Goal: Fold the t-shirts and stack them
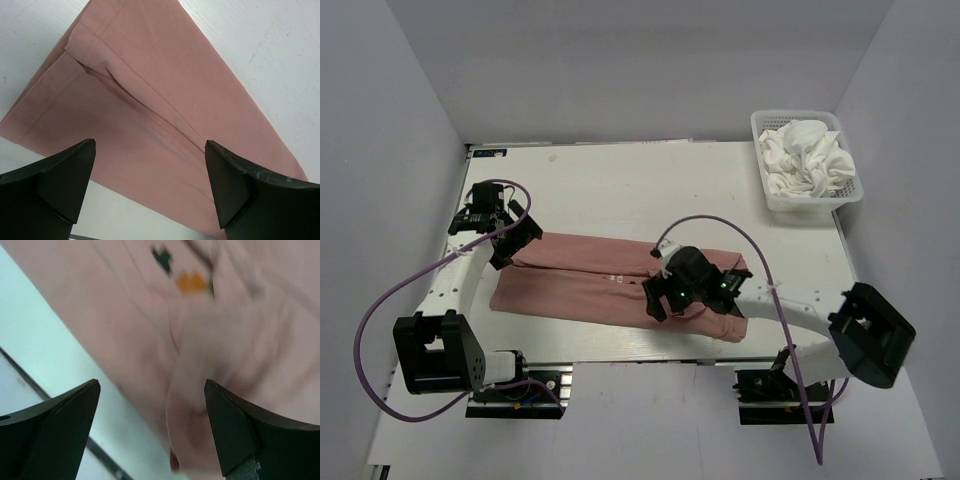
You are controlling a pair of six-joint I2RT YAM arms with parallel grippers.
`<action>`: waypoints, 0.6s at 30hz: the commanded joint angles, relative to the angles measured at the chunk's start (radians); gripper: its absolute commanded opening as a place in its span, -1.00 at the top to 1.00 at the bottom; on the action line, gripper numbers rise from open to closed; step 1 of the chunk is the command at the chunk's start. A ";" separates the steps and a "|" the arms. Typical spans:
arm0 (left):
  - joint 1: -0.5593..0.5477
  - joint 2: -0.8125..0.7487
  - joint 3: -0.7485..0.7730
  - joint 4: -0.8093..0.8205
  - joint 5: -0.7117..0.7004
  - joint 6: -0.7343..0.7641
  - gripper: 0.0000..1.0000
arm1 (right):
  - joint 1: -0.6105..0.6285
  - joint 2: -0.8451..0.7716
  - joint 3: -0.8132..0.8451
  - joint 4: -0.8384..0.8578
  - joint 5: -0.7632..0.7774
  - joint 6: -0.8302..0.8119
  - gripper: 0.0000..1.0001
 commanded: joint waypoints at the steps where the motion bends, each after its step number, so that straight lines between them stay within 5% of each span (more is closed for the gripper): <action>1: -0.002 -0.012 0.001 0.004 0.008 0.012 -1.00 | -0.001 -0.139 -0.110 -0.024 -0.023 0.110 -0.81; 11: -0.002 0.029 0.010 0.026 0.048 0.012 -1.00 | 0.001 -0.319 -0.279 -0.083 -0.224 0.151 -0.81; 18: -0.002 0.039 0.019 0.026 0.048 0.012 -1.00 | -0.002 -0.491 -0.235 -0.162 -0.114 0.130 -0.81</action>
